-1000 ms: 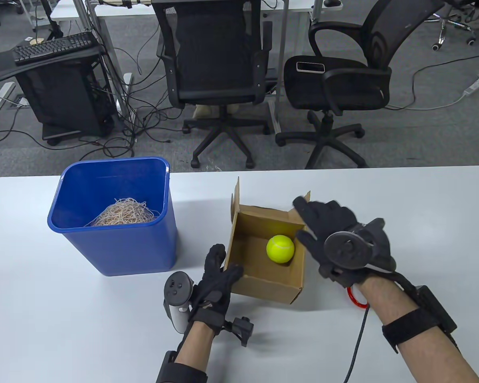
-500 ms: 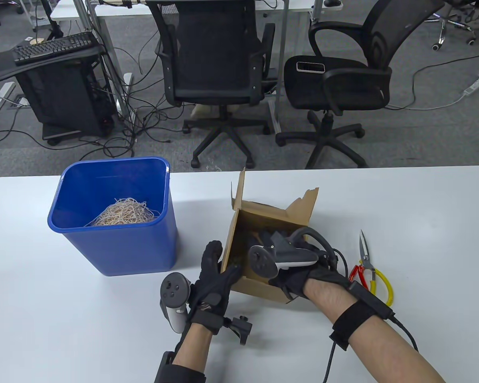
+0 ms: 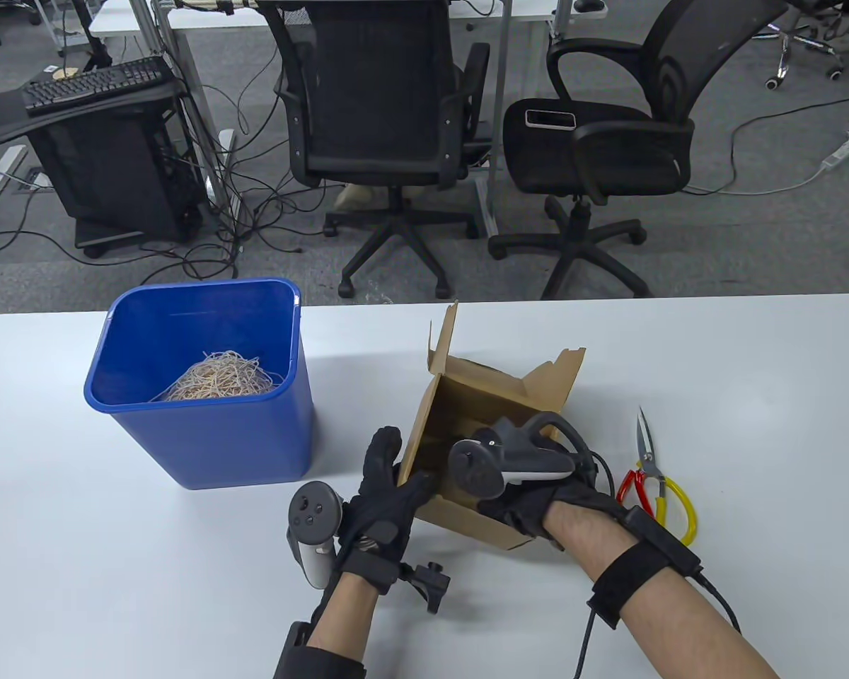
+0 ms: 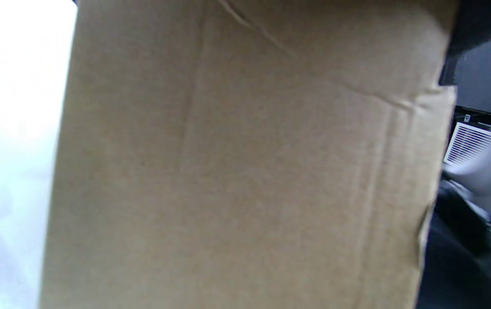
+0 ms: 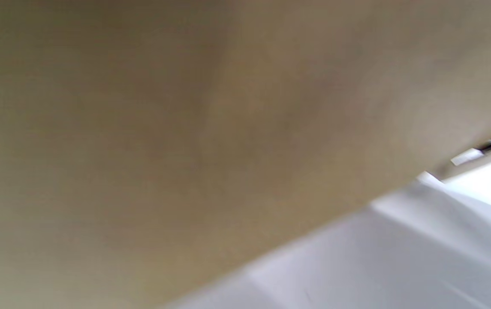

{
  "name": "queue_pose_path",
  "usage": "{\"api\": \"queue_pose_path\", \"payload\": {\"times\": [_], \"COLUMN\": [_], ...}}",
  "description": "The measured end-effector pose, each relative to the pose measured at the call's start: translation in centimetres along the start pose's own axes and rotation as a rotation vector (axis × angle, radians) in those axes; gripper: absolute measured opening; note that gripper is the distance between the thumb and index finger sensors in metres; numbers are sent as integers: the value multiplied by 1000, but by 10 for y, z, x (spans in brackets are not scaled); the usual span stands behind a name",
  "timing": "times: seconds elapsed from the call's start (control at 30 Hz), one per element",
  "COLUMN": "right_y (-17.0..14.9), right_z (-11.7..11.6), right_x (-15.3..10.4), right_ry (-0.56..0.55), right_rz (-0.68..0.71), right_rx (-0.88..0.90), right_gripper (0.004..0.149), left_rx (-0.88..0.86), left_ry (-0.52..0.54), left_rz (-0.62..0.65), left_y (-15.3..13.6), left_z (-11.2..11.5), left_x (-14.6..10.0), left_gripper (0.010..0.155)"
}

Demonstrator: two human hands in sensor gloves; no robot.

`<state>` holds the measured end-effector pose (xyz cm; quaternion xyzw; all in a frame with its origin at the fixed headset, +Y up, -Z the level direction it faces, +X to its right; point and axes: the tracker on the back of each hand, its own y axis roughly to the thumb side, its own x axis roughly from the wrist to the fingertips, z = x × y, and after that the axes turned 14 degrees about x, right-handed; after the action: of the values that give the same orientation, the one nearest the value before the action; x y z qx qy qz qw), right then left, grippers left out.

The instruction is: Cut the packaging cotton rope with scissors

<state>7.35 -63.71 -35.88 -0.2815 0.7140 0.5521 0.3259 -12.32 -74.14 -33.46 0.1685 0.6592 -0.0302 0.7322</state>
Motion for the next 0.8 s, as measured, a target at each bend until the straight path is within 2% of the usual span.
{"api": "queue_pose_path", "payload": {"times": [0.07, 0.2, 0.27, 0.37, 0.47, 0.53, 0.67, 0.8], "right_y": [1, 0, -8, -35, -74, -99, -145, -191], "right_z": [12, 42, 55, 66, 65, 59, 38, 9], "right_x": [-11, -47, -63, -84, -104, -113, -131, -143], "right_ry": [-122, -451, -560, -654, -722, -737, -697, -586], "right_rz": [53, 119, 95, -25, -157, -243, -429, -699], "right_rx": [64, 103, 118, 194, 245, 205, 139, 202], "right_gripper": [86, 85, 86, 86, 86, 88, 90, 89], "left_rx": [-28, -86, -101, -121, -153, -166, -174, -179], "left_ry": [15, 63, 79, 98, 99, 98, 94, 86], "left_rz": [-21, -58, -66, -71, -77, -78, -81, -90], "left_y": [-3, -10, -11, -12, -13, -13, -12, -12], "left_z": [-2, -9, -13, -16, -17, -17, -17, -16], "left_x": [0, -1, -2, -3, -3, -3, -4, -4], "left_gripper": [96, 96, 95, 95, 95, 95, 95, 95]}}
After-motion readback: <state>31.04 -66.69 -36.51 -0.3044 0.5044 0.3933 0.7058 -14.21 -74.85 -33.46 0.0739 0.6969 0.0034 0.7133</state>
